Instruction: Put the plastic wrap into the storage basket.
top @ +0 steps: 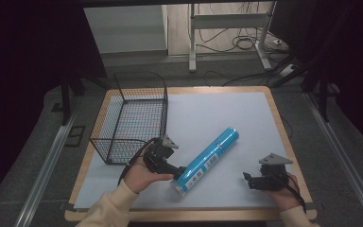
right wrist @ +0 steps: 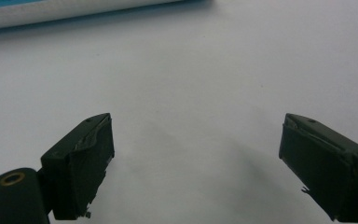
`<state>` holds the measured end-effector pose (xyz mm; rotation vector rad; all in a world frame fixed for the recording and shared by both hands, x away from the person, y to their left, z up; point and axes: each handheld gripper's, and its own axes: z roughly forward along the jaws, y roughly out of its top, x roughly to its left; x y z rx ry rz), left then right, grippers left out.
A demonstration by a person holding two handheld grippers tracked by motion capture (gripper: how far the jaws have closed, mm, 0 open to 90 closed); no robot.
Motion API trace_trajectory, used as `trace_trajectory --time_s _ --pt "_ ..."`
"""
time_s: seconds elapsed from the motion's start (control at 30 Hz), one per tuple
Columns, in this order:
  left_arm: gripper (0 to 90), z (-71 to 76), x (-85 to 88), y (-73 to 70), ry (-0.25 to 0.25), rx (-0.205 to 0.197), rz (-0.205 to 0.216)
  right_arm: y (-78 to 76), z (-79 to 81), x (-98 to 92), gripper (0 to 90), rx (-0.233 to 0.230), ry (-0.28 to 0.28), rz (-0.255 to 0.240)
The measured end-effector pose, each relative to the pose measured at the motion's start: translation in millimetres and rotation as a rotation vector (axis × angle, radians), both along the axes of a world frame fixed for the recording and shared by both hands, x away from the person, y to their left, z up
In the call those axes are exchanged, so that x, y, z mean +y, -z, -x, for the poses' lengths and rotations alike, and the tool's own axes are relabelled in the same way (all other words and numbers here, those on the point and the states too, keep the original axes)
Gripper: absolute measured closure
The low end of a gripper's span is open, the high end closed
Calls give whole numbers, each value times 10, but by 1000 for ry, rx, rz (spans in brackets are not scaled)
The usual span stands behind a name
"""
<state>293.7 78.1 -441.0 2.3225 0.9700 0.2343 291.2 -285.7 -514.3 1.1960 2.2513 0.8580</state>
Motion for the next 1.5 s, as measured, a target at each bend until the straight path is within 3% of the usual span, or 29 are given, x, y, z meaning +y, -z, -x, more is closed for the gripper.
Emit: trace_trajectory --time_s 1.5 --pt "152 -271 -572 -12 65 35 -33 -20 12 0 105 -13 -10 -5"
